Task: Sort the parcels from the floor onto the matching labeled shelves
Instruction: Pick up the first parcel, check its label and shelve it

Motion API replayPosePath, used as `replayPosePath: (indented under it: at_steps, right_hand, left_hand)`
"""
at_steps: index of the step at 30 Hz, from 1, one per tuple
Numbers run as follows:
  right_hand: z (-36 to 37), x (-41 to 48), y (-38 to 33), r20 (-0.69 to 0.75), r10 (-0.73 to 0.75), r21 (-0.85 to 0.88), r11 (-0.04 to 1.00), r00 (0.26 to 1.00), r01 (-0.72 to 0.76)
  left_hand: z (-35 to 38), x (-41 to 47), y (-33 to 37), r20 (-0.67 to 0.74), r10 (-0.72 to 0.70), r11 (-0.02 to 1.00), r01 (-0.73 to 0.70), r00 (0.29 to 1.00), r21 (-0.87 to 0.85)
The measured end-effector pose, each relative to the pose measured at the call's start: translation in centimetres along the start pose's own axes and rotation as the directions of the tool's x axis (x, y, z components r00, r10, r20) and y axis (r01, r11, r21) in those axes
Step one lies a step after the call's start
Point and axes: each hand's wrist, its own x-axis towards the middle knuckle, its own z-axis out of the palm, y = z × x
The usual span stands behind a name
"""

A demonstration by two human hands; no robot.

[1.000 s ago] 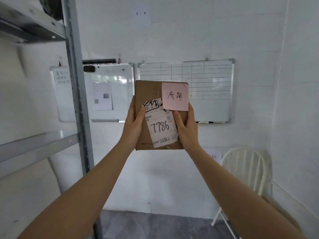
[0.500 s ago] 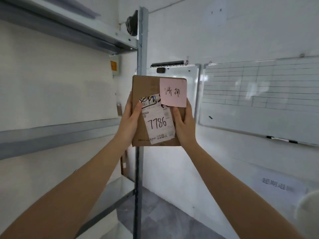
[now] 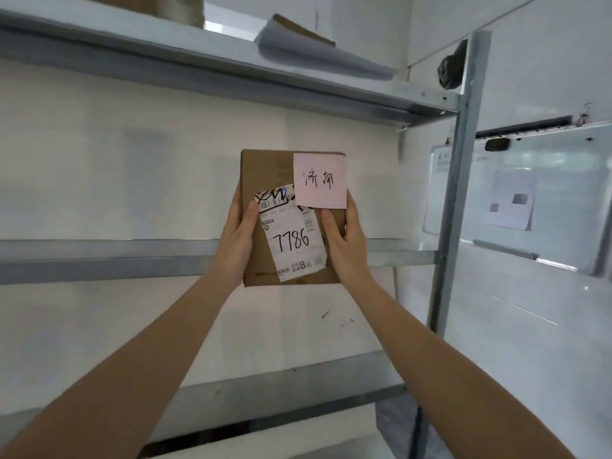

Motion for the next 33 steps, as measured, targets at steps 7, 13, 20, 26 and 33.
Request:
replayPosePath:
  at_steps: [7, 13, 20, 26, 33]
  right_hand:
    - [16.8, -3.8, -5.6, 0.205, -0.008, 0.193, 0.981, 0.979, -0.033]
    - [31.8, -9.9, -13.0, 0.363, -0.071, 0.397, 0.914, 0.929, -0.085]
    - [46.5, -18.7, -22.7, 0.488, -0.155, 0.594, 0.780, 0.859, -0.197]
    - [56.5, -26.3, -29.7, 0.606, -0.237, 0.659, 0.684, 0.759, -0.312]
    - [66.6, -32.8, -35.1, 0.686, -0.299, 0.660, 0.640, 0.663, -0.394]
  left_hand:
    - [-17.5, -2.6, 4.9, -0.243, 0.043, 0.986, -0.002, 0.969, 0.164]
    - [-33.5, -7.8, 10.7, -0.384, 0.085, 0.967, 0.018, 0.920, 0.255]
    - [-48.4, -16.2, 18.7, -0.553, 0.164, 0.907, 0.095, 0.817, 0.410]
    - [-58.1, -23.3, 23.8, -0.700, 0.220, 0.870, 0.188, 0.680, 0.456]
    - [-68.7, -28.5, 26.4, -0.792, 0.269, 0.853, 0.247, 0.548, 0.460]
